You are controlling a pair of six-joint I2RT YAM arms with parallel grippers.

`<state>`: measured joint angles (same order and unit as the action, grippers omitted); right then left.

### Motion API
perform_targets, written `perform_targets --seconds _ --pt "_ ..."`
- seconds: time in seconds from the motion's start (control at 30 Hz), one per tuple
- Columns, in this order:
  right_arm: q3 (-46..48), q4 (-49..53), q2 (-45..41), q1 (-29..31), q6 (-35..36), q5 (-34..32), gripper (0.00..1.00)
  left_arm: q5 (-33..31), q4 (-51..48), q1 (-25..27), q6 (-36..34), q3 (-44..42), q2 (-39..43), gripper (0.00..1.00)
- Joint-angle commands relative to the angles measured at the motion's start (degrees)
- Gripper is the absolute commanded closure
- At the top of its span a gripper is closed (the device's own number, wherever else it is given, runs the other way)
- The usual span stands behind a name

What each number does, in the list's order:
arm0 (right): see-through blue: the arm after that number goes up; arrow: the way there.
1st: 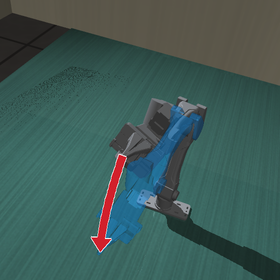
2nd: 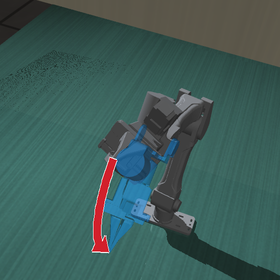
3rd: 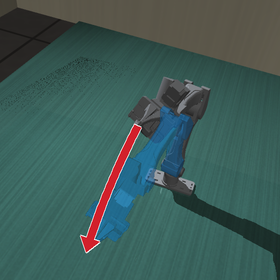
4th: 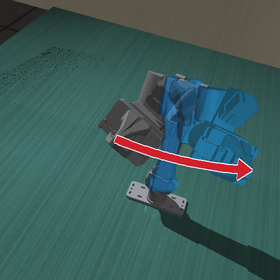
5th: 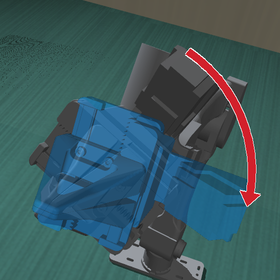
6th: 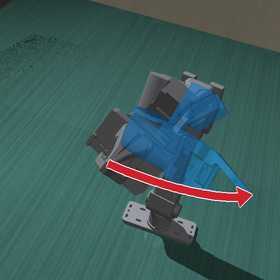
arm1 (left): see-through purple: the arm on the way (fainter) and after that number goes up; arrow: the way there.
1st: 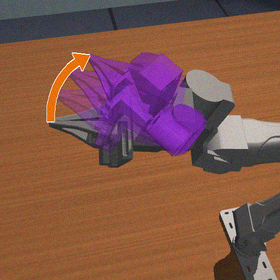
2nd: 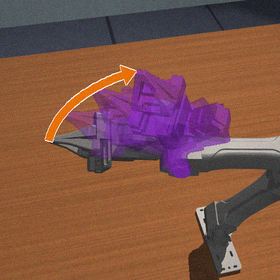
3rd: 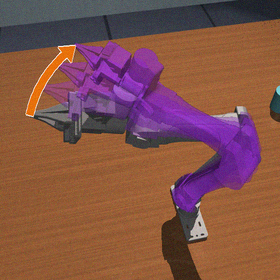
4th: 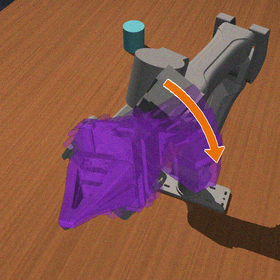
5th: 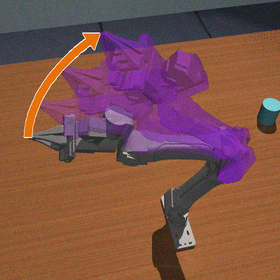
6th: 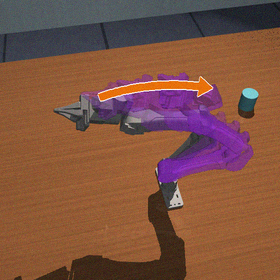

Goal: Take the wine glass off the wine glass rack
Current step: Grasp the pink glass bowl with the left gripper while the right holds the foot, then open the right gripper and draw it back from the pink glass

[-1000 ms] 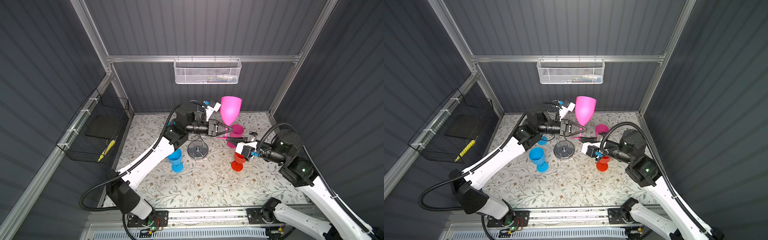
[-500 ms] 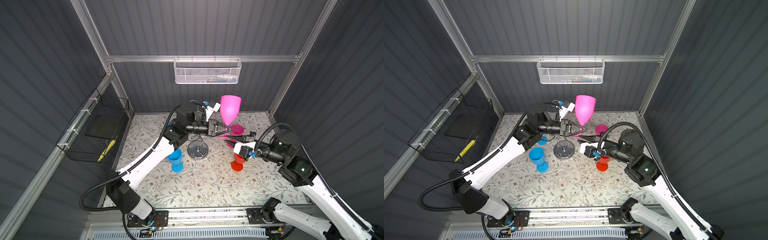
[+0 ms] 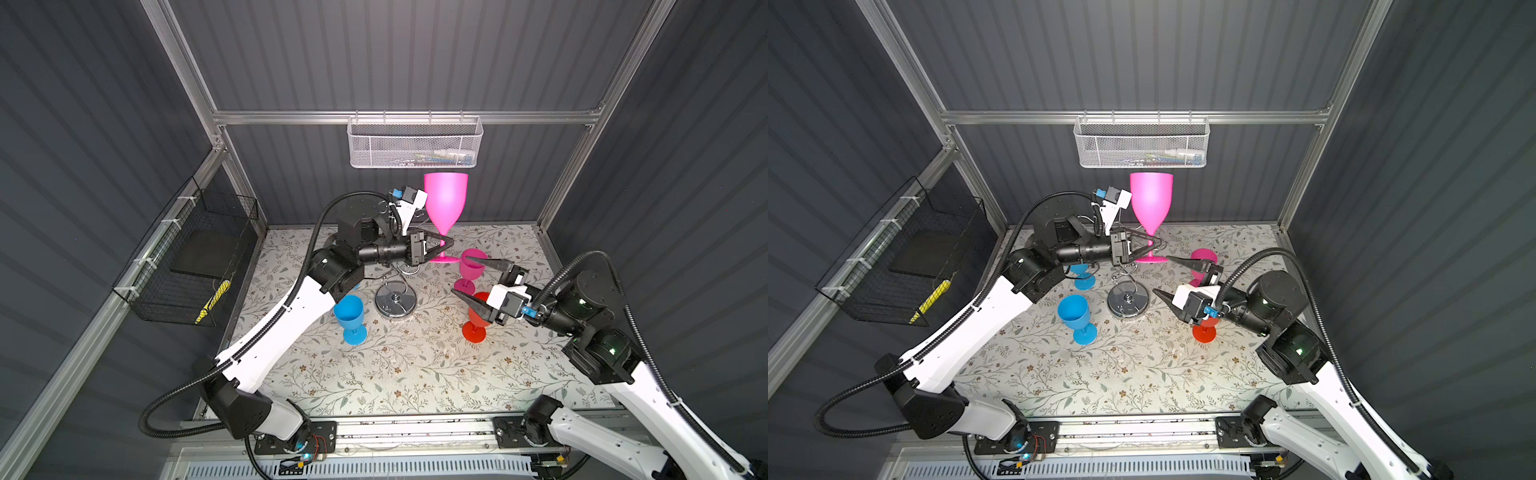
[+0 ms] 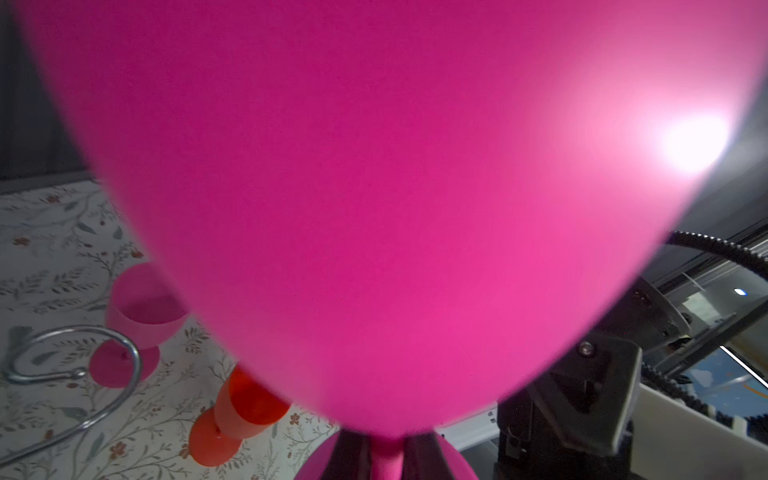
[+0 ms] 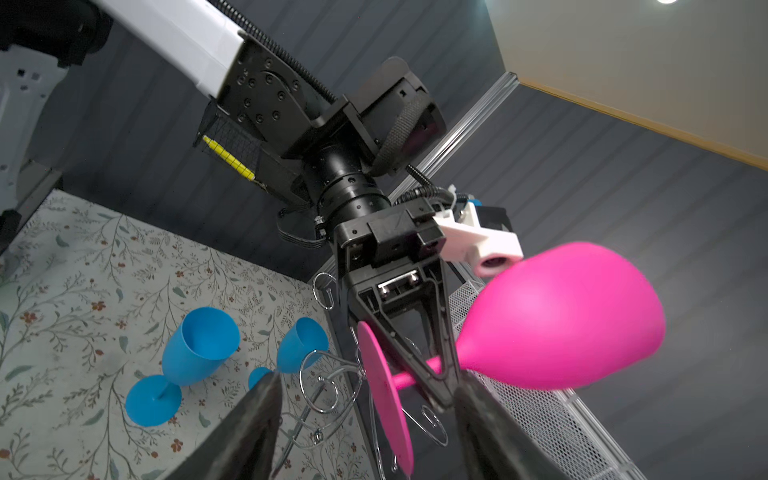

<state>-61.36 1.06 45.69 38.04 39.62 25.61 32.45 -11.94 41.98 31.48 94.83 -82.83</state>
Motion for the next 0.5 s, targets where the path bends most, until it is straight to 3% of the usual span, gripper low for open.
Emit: perform_targets --seconds 0.0,0.03,0.17,0.3,0.4,0.47 --pt "0.51 -6.94 -0.59 0.24 -9.17 -3.90 0.11 -10.71 -4.01 -0.10 -11.08 2.64 4.29 1.00" --pt "0.18 -7.24 -0.48 0.24 -11.33 -5.37 0.01 -12.94 -4.50 -0.10 -13.24 2.63 5.16 1.00" --pt "-0.43 -7.75 0.09 0.25 -17.24 -11.34 0.01 -21.03 -8.01 -0.09 -21.71 2.91 7.74 1.00" --pt "-1.34 -9.03 1.20 0.20 -28.33 -21.76 0.01 -26.63 -12.16 -0.10 -31.00 3.28 9.32 1.00" --pt "-5.76 -3.22 3.27 0.06 -38.74 -31.32 0.01 -30.00 -14.49 0.00 -37.75 3.20 10.11 1.00" --pt "-10.39 4.07 5.71 -0.72 -43.95 -32.56 0.01 -31.34 -16.04 0.04 -42.82 3.22 10.31 1.00"
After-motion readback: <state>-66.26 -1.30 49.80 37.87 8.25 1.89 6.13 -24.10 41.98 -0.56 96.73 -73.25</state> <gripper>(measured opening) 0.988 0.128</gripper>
